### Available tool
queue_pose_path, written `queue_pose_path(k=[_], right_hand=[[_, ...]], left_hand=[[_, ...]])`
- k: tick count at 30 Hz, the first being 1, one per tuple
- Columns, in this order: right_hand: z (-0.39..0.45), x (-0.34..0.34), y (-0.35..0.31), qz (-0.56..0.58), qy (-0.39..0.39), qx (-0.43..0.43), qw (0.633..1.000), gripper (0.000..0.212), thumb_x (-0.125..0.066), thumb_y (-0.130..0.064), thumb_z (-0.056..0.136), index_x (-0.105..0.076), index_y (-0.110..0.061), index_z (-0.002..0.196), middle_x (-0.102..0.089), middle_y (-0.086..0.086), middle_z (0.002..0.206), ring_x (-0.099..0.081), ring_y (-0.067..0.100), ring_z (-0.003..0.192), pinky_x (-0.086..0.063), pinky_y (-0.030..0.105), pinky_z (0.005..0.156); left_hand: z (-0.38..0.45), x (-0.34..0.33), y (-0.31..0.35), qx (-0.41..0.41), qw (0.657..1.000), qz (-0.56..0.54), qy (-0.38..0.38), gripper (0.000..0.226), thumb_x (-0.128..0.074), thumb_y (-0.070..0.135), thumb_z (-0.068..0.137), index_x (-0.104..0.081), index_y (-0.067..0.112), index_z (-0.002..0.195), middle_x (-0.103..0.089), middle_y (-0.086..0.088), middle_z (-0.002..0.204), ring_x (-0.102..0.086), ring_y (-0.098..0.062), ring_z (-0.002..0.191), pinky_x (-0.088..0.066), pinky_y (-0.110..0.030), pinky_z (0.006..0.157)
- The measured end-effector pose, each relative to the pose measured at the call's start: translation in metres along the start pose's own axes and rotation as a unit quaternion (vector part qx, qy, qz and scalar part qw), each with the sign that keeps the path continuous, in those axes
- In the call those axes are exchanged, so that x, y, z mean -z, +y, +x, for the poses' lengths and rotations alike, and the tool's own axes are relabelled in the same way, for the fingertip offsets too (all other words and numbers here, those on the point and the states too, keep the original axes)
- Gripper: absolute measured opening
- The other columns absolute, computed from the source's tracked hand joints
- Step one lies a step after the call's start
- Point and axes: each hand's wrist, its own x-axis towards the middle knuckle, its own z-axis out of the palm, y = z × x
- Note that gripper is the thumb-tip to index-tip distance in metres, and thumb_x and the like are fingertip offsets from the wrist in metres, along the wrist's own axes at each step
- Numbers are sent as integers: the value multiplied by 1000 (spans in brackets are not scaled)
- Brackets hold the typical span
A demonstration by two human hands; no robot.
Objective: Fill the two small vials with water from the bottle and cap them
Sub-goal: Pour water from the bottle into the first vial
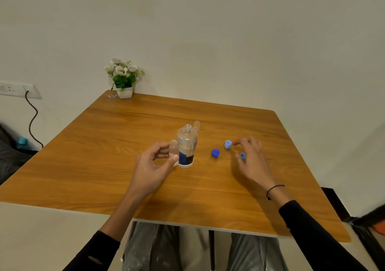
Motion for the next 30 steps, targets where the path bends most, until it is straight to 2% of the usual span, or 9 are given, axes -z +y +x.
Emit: queue_pose_path(k=[3,6,9,12,16,18,22,25,30], right_hand=[[-1,3,11,-102,-96,-11,990,32,-55,-10,104,-62,-27,131,-50,0,128,-48,22,122,-43,29,91],[-5,4,13,-111,-128,-28,985,23,-53,-8,106,-62,-25,118,-48,-1,112,-54,22,104,-42,27,76],[-8,6,14,-74,-102,-55,991,17,-52,-11,108,-56,-27,107,-50,0,111,-52,17,92,-37,23,66],[-12,12,18,14,-34,-44,998,16,-57,-13,105,-53,-28,102,-59,-2,105,-59,17,94,-45,23,73],[-21,28,7,192,-6,-10,981,20,-53,-18,111,-66,-24,125,-66,0,125,-78,7,88,-62,29,84],[-24,35,-6,253,32,-9,967,22,-56,-17,111,-72,-19,125,-68,1,128,-79,10,88,-66,36,85],[-29,47,-29,308,113,8,945,8,-72,-19,102,-74,-23,109,-77,-9,105,-76,16,95,-64,42,82],[-30,54,-40,353,113,17,929,12,-81,-14,94,-70,-19,97,-77,-7,101,-75,17,96,-62,39,82],[-28,59,-42,316,57,73,944,18,-81,-8,92,-66,-17,93,-76,-1,105,-75,20,105,-63,38,86]], left_hand=[[-7,-12,5,-3,1000,-10,-16,38,-82,21,91,-71,23,127,-76,11,114,-71,-8,107,-61,-19,84],[-12,-29,12,3,999,-20,-36,38,-83,21,91,-71,22,126,-76,10,113,-71,-7,107,-62,-20,78],[-15,-48,21,7,997,-36,-65,34,-83,20,91,-72,28,122,-76,15,108,-71,-5,106,-62,-20,76],[-14,-65,28,13,996,-39,-83,34,-82,22,92,-71,34,122,-76,16,109,-70,-4,105,-61,-20,76],[-10,-84,33,14,994,-43,-97,38,-81,21,93,-66,45,117,-74,21,108,-68,0,105,-58,-16,77],[-8,-92,33,11,994,-43,-102,36,-81,22,93,-67,44,118,-74,20,109,-68,-3,105,-58,-16,78],[-4,-106,30,8,993,-48,-103,33,-81,21,93,-72,27,124,-76,11,111,-70,-11,104,-60,-19,77],[-3,-113,30,4,992,-47,-116,35,-81,23,93,-71,23,127,-75,11,113,-70,-11,105,-63,-25,82],[-2,-120,34,-5,991,-55,-126,34,-81,22,93,-72,25,126,-74,14,112,-69,-9,104,-63,-25,81]])
